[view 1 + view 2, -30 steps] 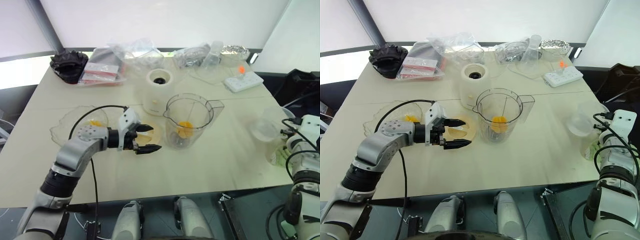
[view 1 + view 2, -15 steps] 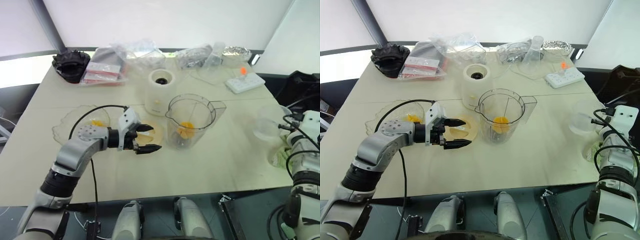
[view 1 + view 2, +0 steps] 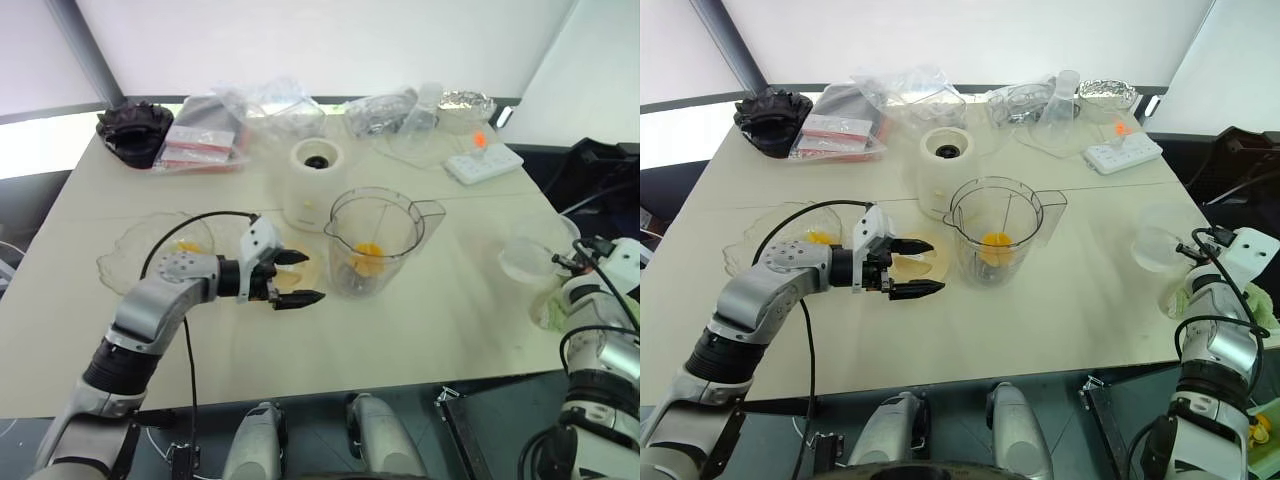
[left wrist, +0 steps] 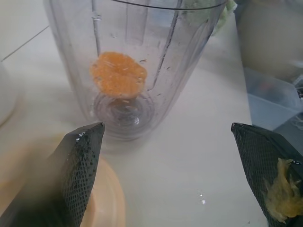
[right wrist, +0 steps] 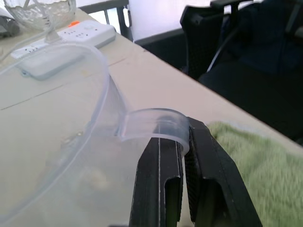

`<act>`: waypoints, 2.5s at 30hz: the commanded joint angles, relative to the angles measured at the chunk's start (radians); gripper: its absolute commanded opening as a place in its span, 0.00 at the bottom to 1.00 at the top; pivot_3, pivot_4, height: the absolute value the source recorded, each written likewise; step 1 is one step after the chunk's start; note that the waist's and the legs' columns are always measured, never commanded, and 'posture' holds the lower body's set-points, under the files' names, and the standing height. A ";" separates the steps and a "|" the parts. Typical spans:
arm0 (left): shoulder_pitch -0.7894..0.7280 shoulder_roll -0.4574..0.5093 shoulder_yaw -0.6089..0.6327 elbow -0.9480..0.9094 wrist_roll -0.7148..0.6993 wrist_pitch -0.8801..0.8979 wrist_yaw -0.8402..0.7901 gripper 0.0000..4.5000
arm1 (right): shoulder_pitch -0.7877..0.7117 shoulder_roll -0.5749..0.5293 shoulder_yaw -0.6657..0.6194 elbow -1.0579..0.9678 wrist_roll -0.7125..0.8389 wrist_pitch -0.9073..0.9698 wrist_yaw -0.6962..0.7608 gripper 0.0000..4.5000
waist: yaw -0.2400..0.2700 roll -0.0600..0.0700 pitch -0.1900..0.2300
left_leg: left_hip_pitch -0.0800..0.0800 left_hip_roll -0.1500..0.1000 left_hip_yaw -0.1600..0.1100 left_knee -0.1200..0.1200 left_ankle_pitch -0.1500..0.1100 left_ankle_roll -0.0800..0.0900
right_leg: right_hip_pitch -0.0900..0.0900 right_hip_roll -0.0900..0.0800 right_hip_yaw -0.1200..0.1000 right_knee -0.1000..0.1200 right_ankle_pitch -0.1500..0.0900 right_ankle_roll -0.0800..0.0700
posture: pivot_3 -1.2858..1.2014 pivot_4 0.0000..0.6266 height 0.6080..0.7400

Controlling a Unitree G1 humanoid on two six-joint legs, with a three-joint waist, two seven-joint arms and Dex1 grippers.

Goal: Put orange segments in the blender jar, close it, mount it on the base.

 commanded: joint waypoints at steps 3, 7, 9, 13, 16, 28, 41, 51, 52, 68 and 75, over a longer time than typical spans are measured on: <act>-0.014 -0.006 -0.001 -0.006 0.000 -0.016 -0.013 1.00 | 0.039 0.025 0.000 -0.248 0.044 0.119 -0.029 0.01 | 0.002 0.002 0.001 | -0.001 0.000 0.000 -0.001 0.000 0.000 | -0.003 0.000 0.000 0.003 0.000 0.000 | 0.52 0.24 1.00; -0.016 -0.008 -0.002 -0.001 0.005 -0.019 -0.016 1.00 | 0.068 0.033 -0.015 -0.397 0.083 0.218 -0.044 0.01 | 0.005 0.006 0.003 | -0.001 0.000 0.000 -0.001 0.000 0.000 | -0.004 0.001 0.000 0.004 0.000 -0.001 | 0.52 0.24 1.00; -0.016 -0.009 -0.003 -0.001 0.007 -0.019 -0.018 1.00 | 0.076 0.033 -0.025 -0.457 0.102 0.260 -0.054 0.01 | 0.005 0.008 0.004 | -0.002 0.000 0.000 -0.001 0.000 0.000 | -0.004 0.000 0.001 0.004 0.000 -0.001 | 0.52 0.24 1.00; -0.015 -0.013 -0.006 -0.002 0.012 -0.017 -0.019 1.00 | 0.063 0.017 -0.058 -0.582 0.177 0.366 -0.074 0.01 | 0.006 0.009 0.004 | -0.002 0.000 0.000 -0.001 0.000 0.000 | -0.005 0.000 0.001 0.004 0.000 -0.001 | 0.52 0.24 1.00; -0.015 -0.015 -0.009 -0.003 0.015 -0.015 -0.021 1.00 | 0.055 -0.022 -0.068 -0.645 0.206 0.429 -0.065 0.01 | 0.006 0.009 0.005 | -0.002 0.000 0.000 -0.001 0.000 0.000 | -0.005 0.000 0.001 0.004 0.000 -0.001 | 0.52 0.24 1.00; -0.015 -0.036 -0.009 0.010 0.017 -0.025 -0.002 1.00 | -0.110 -0.229 -0.062 -0.847 0.379 0.677 -0.010 0.01 | 0.007 0.010 0.006 | -0.003 0.000 0.000 -0.003 0.000 0.000 | -0.006 0.000 0.001 0.002 -0.001 -0.001 | 0.52 0.24 1.00; -0.008 -0.054 -0.009 0.018 0.024 -0.050 0.013 1.00 | -0.174 -0.312 0.053 -0.988 0.388 0.750 0.022 0.01 | 0.011 0.009 0.007 | -0.004 0.000 0.001 -0.007 0.000 0.000 | -0.007 0.000 0.001 -0.004 -0.001 -0.001 | 0.52 0.24 1.00; -0.019 -0.063 -0.013 0.030 0.037 -0.070 0.013 1.00 | -0.103 -0.381 0.154 -1.038 0.265 0.679 0.128 0.01 | 0.023 0.009 0.007 | -0.004 0.000 0.002 -0.014 0.000 0.000 | -0.007 0.000 0.000 -0.009 0.000 -0.004 | 0.52 0.24 1.00; -0.019 -0.062 -0.015 0.030 0.038 -0.071 0.011 1.00 | -0.096 -0.389 0.167 -1.040 0.251 0.672 0.142 0.01 | 0.026 0.009 0.007 | -0.004 0.000 0.002 -0.014 0.000 0.000 | -0.007 0.000 0.000 -0.009 0.000 -0.004 | 0.52 0.24 1.00; 0.004 -0.059 -0.021 0.007 0.040 -0.069 0.013 1.00 | -0.057 -0.456 0.273 -1.043 0.071 0.575 0.293 0.01 | 0.030 0.009 0.006 | -0.003 0.000 0.002 -0.014 0.000 0.000 | -0.007 0.001 0.000 -0.008 0.001 -0.004 | 0.52 0.24 1.00; 0.008 -0.059 -0.021 0.002 0.039 -0.066 0.023 1.00 | -0.060 -0.449 0.297 -1.035 0.022 0.549 0.334 0.01 | 0.030 0.009 0.006 | -0.002 0.000 0.002 -0.014 0.000 0.000 | -0.007 0.001 0.000 -0.008 0.001 -0.004 | 0.52 0.24 1.00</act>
